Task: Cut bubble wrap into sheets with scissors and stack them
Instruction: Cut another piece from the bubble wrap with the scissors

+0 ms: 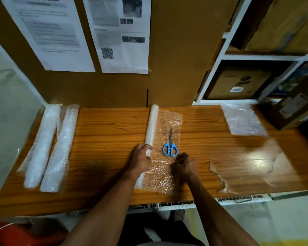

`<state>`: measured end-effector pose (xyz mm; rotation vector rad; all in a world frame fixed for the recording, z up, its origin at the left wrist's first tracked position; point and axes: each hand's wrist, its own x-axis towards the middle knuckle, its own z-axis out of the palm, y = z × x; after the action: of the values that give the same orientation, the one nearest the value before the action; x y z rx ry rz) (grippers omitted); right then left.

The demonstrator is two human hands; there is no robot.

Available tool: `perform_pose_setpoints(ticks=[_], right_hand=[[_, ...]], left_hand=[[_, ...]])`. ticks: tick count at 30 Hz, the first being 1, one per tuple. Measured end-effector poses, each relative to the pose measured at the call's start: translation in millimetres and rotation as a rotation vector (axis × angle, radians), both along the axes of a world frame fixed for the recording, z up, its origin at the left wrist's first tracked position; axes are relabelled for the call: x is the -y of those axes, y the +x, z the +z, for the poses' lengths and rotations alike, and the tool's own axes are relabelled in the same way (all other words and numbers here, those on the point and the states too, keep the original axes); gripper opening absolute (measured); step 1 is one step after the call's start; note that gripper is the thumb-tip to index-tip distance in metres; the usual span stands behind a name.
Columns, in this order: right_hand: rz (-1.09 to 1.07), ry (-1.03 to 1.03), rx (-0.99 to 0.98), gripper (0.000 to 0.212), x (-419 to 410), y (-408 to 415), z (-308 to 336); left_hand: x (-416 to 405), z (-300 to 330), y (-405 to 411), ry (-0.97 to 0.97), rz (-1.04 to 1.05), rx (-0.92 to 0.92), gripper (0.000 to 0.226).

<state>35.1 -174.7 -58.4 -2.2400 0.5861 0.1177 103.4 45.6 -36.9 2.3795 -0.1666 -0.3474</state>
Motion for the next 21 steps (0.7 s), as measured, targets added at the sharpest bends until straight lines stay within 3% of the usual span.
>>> perform_pose_setpoints(ticks=[1, 11, 16, 21], right_hand=[[0.004, -0.045, 0.014, 0.004, -0.2, 1.6, -0.1], [0.070, -0.113, -0.002, 0.032, -15.9, 11.0, 0.1], [0.141, -0.233, -0.071, 0.029, -11.1, 14.5, 2.6], [0.169, -0.283, -0.103, 0.028, -10.2, 14.4, 10.7]], left_hand=[[-2.5, 1.5, -0.3, -0.001, 0.018, 0.006, 0.051], [-32.1, 6.6, 3.7, 0.080, 0.259, -0.013, 0.033], [-18.3, 5.5, 1.4, 0.330, 0.094, 0.234, 0.046], [-11.5, 2.7, 3.9, 0.483, 0.093, 0.171, 0.045]])
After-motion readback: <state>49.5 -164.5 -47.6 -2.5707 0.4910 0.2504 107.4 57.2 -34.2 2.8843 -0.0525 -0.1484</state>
